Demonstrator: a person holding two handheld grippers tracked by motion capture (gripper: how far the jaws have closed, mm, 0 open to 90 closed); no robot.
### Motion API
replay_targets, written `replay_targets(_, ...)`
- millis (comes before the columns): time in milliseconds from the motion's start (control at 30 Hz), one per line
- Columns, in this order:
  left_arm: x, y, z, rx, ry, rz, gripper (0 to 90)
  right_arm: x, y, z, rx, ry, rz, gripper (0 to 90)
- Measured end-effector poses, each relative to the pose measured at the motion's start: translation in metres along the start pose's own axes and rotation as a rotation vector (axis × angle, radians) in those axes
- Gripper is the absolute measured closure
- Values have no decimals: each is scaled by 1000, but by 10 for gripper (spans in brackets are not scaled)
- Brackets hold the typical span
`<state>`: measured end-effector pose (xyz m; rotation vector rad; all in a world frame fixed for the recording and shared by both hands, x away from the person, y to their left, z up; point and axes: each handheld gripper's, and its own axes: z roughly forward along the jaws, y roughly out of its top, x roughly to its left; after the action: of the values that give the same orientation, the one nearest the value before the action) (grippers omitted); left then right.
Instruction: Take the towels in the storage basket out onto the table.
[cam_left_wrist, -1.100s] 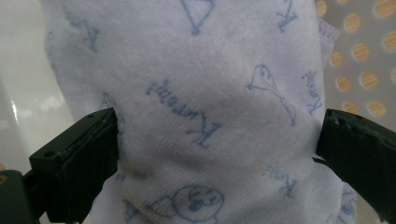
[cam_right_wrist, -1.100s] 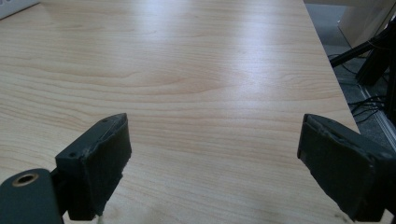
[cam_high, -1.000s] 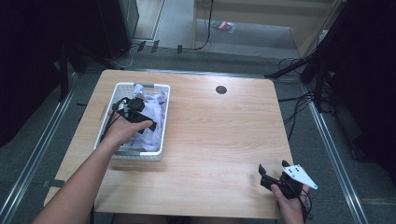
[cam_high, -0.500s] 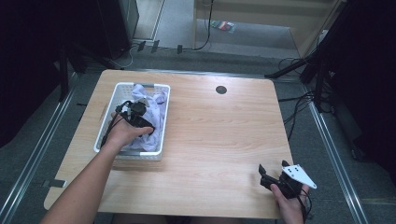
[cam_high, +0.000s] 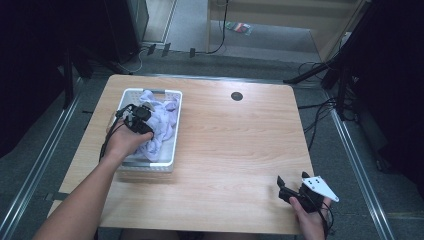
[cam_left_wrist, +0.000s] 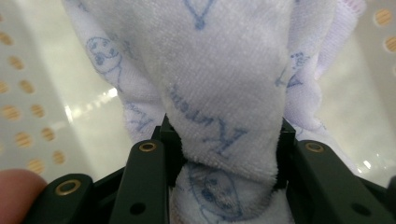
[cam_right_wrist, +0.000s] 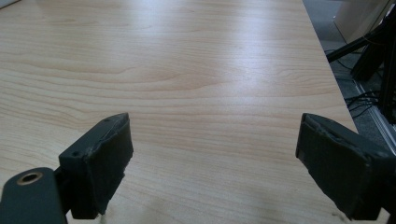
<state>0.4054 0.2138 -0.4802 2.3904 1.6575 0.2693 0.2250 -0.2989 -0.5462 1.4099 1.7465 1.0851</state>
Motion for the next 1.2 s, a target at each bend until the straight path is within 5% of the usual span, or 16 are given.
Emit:
replay_targets(733,16,5,-100,-116,7,16,620,0,0,0,0,11,-10,118)
replay_targets(1200,-23,27,-140,-168,-29,105,615,0,0,0,1,9,-8,120)
